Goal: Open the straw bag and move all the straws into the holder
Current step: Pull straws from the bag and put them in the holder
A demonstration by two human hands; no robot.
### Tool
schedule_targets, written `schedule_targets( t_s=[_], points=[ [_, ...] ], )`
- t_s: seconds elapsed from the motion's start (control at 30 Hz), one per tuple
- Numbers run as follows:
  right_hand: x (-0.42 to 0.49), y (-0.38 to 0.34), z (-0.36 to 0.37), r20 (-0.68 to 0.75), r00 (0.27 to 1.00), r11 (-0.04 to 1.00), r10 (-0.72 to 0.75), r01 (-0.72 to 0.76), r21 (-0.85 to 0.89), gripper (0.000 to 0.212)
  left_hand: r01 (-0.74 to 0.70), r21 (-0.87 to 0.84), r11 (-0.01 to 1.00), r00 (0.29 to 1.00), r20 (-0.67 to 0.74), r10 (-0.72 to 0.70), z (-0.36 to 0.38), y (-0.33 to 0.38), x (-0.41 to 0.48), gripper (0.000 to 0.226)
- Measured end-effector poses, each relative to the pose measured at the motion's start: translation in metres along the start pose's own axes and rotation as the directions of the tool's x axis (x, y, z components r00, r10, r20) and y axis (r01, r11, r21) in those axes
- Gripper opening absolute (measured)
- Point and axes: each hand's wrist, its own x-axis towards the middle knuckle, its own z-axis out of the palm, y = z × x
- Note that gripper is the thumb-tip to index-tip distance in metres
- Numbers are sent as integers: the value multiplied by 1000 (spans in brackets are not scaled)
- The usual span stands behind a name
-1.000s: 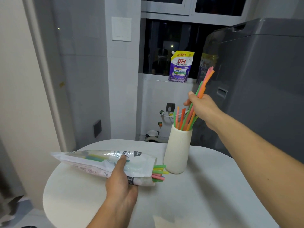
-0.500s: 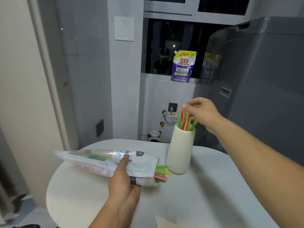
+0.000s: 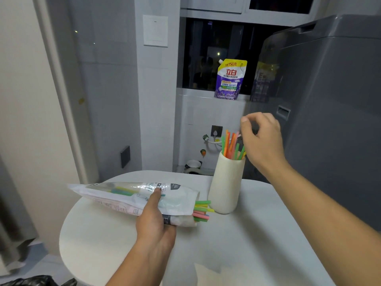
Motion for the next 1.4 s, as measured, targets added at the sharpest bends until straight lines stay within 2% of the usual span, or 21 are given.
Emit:
schedule_targets(
  t_s=[0.07, 0.1, 0.17, 0.27, 0.37, 0.43, 0.57, 0.67, 0.83, 0.97, 1.13, 1.23, 1.4],
  points=[
    [-28, -15, -7, -79, 995, 995, -59, 65, 76, 28, 3, -6, 1000, 1000, -2, -3, 1, 2, -1, 41],
    [-45, -21, -9, -59, 997, 991, -46, 53, 126, 31, 4, -8, 1000, 1000, -2, -4, 2, 3, -1, 41],
    [-79, -26, -5, 103, 993, 980, 51, -70, 188, 40, -5, -16, 1000, 1000, -8, 5, 2, 5, -1, 42],
    [-121, -24, 11, 371, 887, 929, 276, -345, 132, 53, -36, -20, 999, 999, -16, 36, 3, 6, -2, 44],
    [-144, -25, 24, 462, 817, 896, 345, -433, 97, 48, -66, -13, 998, 998, -17, 66, 4, 4, -6, 44],
    [-151, -27, 29, 462, 822, 885, 334, -442, 145, 45, -74, -2, 997, 997, -14, 74, 6, 2, -8, 43],
    [-155, -25, 32, 368, 888, 877, 276, -389, 282, 45, -101, 1, 995, 995, -27, 101, 7, 1, -10, 43],
    [-158, -25, 33, 351, 903, 887, 246, -356, 293, 45, -122, -11, 992, 992, -36, 122, 8, 1, -9, 44],
    [-162, -20, 36, 322, 923, 918, 210, -300, 261, 26, -126, -32, 991, 991, -39, 125, 7, 0, -6, 43],
    [-158, -12, 31, 268, 943, 909, 196, -277, 313, 25, -127, -46, 991, 991, -36, 125, 6, 5, -1, 44],
    [-156, -2, 29, 236, 927, 841, 290, -365, 400, 35, -113, -56, 992, 993, -30, 111, 4, 8, 4, 45],
    [-158, -4, 27, 300, 904, 807, 305, -413, 422, 49, -118, -49, 992, 993, -39, 116, 3, 6, 5, 45],
    [-160, -8, 28, 339, 889, 813, 306, -430, 393, 28, -101, -36, 994, 994, -55, 99, 3, 4, 4, 45]
  ],
)
